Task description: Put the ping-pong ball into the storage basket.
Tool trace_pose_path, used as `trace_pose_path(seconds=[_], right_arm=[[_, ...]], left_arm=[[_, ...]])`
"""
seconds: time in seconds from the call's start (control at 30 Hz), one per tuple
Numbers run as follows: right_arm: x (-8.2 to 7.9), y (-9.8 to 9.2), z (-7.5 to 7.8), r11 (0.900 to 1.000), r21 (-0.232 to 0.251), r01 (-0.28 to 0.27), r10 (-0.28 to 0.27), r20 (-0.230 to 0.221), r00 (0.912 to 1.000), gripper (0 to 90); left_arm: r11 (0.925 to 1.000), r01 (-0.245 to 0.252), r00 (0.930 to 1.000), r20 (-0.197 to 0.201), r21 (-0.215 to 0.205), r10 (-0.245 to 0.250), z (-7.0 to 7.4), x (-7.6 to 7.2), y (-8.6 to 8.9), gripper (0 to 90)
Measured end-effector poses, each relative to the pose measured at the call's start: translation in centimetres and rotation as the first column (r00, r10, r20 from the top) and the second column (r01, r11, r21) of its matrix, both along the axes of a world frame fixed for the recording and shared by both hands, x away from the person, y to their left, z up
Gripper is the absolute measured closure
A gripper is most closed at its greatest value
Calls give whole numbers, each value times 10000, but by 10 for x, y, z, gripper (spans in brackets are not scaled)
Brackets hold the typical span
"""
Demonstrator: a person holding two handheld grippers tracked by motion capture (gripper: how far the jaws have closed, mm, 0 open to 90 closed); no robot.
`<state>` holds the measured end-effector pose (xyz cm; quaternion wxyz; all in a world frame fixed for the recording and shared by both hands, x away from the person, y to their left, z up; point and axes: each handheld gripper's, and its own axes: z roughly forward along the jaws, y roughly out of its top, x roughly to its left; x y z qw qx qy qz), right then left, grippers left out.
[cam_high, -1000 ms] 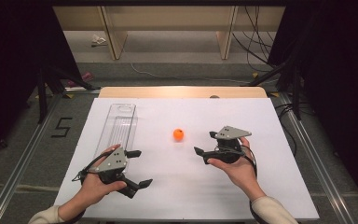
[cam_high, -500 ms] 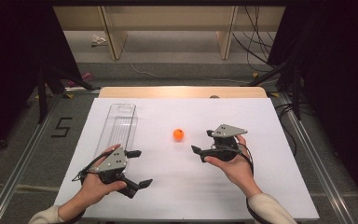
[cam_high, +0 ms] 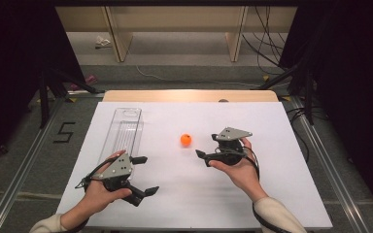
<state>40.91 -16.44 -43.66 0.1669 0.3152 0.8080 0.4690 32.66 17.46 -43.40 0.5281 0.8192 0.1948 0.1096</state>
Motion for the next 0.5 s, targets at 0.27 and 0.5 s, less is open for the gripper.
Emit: trace_pose_path(seconds=[0.27, 0.5], right_arm=[[6, 7, -1, 10000, -32, -15, 15, -13, 10000, 162], [11, 12, -3, 10000, -77, -32, 32, -41, 10000, 162]], left_arm=[[10000, 11, 10000, -7, 7, -11, 0, 0, 0, 0], [10000, 21, 10000, -3, 10, -21, 0, 0, 0, 0]])
